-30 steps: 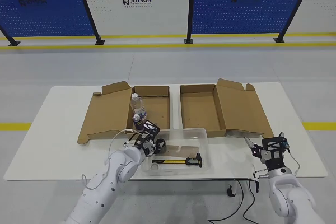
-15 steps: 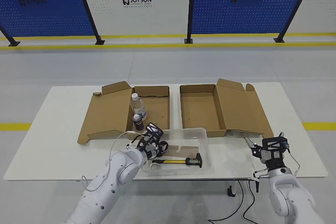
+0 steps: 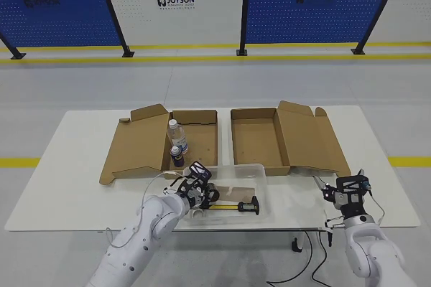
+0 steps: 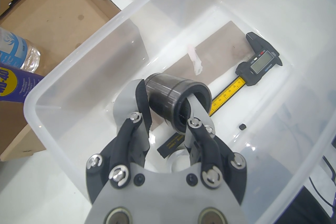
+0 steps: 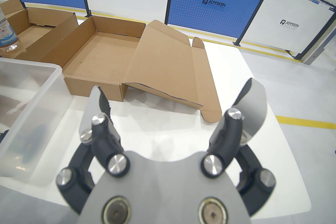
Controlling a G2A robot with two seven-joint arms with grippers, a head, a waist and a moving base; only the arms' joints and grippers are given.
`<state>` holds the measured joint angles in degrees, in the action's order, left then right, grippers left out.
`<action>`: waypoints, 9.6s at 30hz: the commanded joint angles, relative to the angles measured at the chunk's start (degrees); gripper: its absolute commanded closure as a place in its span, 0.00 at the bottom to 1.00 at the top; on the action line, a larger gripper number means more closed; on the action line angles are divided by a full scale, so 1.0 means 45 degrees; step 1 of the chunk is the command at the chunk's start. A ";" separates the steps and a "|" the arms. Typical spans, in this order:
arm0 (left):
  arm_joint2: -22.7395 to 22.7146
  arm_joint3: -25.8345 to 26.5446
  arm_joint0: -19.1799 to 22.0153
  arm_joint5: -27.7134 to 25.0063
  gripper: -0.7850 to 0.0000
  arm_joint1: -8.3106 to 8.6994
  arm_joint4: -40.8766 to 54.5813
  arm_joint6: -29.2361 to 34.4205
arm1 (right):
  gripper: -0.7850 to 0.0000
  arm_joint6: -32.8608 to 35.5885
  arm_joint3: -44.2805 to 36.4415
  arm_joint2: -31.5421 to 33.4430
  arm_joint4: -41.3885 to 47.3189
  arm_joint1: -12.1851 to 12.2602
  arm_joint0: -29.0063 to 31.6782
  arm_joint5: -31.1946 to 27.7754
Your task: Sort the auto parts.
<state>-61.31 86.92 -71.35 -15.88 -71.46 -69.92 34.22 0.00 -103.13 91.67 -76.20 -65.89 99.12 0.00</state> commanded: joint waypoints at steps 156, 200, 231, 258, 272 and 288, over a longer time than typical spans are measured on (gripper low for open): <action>0.1309 -0.5403 0.5104 0.1760 1.00 -0.0333 0.5144 -0.1762 | 0.00 0.0000 0.0000 0.0000 0.0000 0.0000 0.0000 0.0000; 0.1214 -0.7077 0.6097 0.3597 1.00 -0.0734 0.6285 0.0850 | 0.00 0.0000 0.0000 0.0000 0.0000 0.0000 0.0000 0.0000; 0.1199 -0.6541 0.6255 0.3067 0.00 -0.0928 0.5536 -0.0284 | 0.00 0.0000 0.0000 0.0000 0.0000 0.0000 0.0000 0.0000; -0.1591 0.1248 0.0564 0.2830 0.00 0.0398 -0.0749 -0.3369 | 0.00 0.0000 0.0000 0.0000 0.0000 0.0000 0.0000 0.0000; -0.3447 0.3835 -0.3149 0.5371 0.00 0.0615 -0.1911 -0.4608 | 0.00 0.0000 0.0000 0.0000 0.0000 0.0000 0.0000 0.0000; -0.4379 0.5481 -0.6178 0.8410 0.00 0.0444 -0.1930 -0.5849 | 0.00 0.0000 0.0000 0.0000 0.0000 0.0000 0.0000 0.0000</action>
<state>-80.84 111.35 -98.63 21.20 -69.38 -78.87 8.14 0.00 -103.13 91.67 -76.20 -65.89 99.12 0.00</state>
